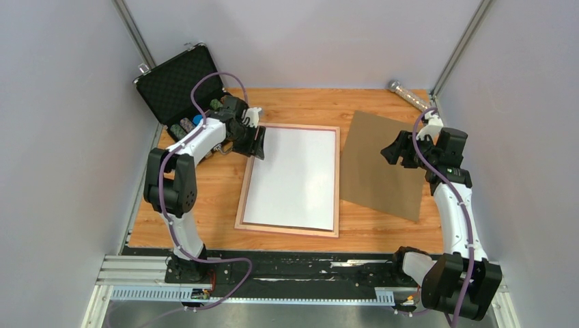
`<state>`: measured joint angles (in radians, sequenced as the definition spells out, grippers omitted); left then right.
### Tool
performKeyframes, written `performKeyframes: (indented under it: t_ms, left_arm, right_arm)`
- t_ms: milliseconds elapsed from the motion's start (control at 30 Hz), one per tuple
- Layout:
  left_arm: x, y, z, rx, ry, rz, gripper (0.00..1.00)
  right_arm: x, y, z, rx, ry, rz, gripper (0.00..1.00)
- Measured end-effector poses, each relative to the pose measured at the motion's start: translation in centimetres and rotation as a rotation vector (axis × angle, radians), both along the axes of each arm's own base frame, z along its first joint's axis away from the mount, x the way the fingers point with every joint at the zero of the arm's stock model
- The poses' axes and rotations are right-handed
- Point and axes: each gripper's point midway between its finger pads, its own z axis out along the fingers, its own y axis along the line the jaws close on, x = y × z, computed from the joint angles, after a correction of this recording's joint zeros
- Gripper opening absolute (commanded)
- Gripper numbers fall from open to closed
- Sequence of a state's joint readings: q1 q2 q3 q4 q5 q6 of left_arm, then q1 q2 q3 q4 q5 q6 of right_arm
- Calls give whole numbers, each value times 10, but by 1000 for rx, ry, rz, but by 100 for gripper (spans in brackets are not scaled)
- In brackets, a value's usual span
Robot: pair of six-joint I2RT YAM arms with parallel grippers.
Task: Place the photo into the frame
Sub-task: Place the photo in the photo frame.
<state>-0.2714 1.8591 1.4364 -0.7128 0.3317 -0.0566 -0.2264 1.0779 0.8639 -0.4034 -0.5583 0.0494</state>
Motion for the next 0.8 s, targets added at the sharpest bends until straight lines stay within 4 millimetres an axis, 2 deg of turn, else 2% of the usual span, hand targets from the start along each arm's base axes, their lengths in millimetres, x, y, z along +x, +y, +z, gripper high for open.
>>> performKeyframes:
  t_ms: [200,367,533,633,800]
  left_arm:
    - [-8,-25,-3,-25,-31,-85,67]
    - [-25,-63,-5,-38,-54,-195,68]
    - [-37,-96,-9,-46,-79,-287,68]
    - [-44,-109,-20,-42,-66,-322,68]
    - [-53,-118,-40,-20,-28,-350,68]
  right_arm:
    - [2,-2,-5,-28,-8,14,67]
    - [0,-4,-28,-41,44,19,67]
    - [0,-5,-31,-50,48,22,67]
    - [0,-5,-32,-55,46,24,67]
    - [0,-5,-32,-56,45,24,67]
